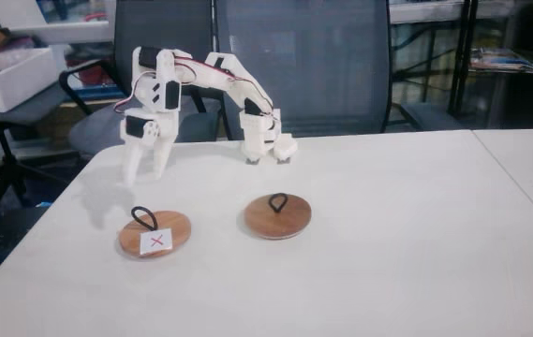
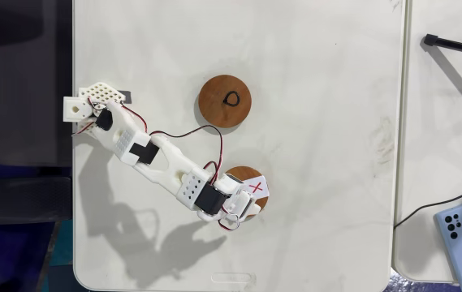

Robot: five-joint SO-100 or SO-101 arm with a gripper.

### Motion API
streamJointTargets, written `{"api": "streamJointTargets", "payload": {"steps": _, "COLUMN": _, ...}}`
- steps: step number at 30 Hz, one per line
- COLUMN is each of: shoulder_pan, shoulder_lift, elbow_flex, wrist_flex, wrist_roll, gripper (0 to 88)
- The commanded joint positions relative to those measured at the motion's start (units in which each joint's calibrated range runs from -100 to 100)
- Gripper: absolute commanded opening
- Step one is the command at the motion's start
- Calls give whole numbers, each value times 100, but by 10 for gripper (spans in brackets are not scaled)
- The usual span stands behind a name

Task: Pick the lid with the red cross and place it on the side.

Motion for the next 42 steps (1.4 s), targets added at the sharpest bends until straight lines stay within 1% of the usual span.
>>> {"api": "streamJointTargets", "payload": {"steps": 1, "shoulder_pan": -46, "shoulder_lift": 28, "elbow_flex": -93, "wrist_flex": 0, "wrist_roll": -26, "gripper": 241}}
{"api": "streamJointTargets", "payload": {"steps": 28, "shoulder_pan": -38, "shoulder_lift": 266, "elbow_flex": -166, "wrist_flex": -9, "wrist_roll": -26, "gripper": 241}}
{"api": "streamJointTargets", "payload": {"steps": 31, "shoulder_pan": -38, "shoulder_lift": 496, "elbow_flex": -220, "wrist_flex": -26, "wrist_roll": -26, "gripper": 241}}
{"api": "streamJointTargets", "payload": {"steps": 37, "shoulder_pan": -31, "shoulder_lift": 846, "elbow_flex": -710, "wrist_flex": -582, "wrist_roll": -11, "gripper": 241}}
{"api": "streamJointTargets", "payload": {"steps": 42, "shoulder_pan": -38, "shoulder_lift": 880, "elbow_flex": -701, "wrist_flex": -599, "wrist_roll": -16, "gripper": 241}}
